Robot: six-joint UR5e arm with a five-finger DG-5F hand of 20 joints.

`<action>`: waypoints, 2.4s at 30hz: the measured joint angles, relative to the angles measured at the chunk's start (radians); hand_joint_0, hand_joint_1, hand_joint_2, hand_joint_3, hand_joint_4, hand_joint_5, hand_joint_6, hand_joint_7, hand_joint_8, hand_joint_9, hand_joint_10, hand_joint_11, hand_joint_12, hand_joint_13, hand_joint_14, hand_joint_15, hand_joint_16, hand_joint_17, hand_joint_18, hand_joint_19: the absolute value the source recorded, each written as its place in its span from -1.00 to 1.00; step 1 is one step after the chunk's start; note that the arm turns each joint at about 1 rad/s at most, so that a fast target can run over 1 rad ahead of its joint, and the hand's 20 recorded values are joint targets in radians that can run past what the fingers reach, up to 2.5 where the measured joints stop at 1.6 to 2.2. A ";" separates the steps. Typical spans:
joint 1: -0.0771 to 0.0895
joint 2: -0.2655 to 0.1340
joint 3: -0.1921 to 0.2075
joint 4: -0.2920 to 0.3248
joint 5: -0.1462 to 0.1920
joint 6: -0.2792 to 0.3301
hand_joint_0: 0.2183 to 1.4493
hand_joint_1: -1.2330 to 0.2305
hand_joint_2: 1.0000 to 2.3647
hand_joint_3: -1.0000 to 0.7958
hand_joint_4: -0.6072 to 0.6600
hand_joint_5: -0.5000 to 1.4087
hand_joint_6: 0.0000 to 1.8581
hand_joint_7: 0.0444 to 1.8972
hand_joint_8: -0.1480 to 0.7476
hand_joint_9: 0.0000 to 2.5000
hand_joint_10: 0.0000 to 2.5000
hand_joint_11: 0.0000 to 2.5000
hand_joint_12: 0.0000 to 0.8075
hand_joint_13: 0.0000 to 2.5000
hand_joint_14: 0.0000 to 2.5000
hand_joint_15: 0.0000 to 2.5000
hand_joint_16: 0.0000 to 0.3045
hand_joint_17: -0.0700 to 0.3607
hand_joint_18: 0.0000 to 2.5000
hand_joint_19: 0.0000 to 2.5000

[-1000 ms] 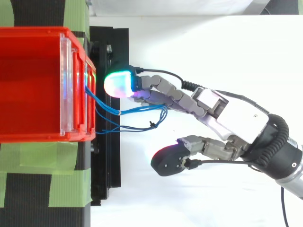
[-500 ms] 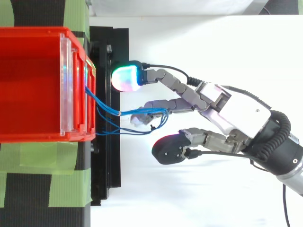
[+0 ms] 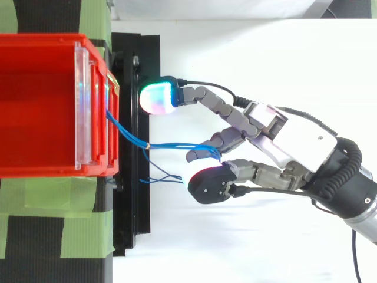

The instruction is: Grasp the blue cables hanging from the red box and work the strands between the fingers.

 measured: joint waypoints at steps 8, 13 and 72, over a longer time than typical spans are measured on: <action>0.000 0.000 0.000 -0.013 -0.001 0.000 -0.03 -0.03 -1.00 -1.00 0.38 -0.59 -0.99 -0.17 0.07 -0.24 0.45 0.53 0.00 0.00 -0.08 0.25 -0.63 -0.09 0.01 -0.04; 0.000 0.000 0.000 -0.017 -0.002 0.000 -0.05 -0.04 -1.00 -1.00 0.36 -0.63 -0.99 -0.10 0.10 -0.36 1.00 0.62 0.00 -0.07 0.51 0.20 -0.65 -0.11 0.11 0.14; 0.013 0.001 0.001 -0.127 -0.006 -0.011 -0.12 -0.04 -1.00 -1.00 0.32 -0.62 -0.99 0.06 0.32 -0.13 1.00 1.00 0.28 0.23 1.00 0.32 -0.60 -0.03 0.48 -0.33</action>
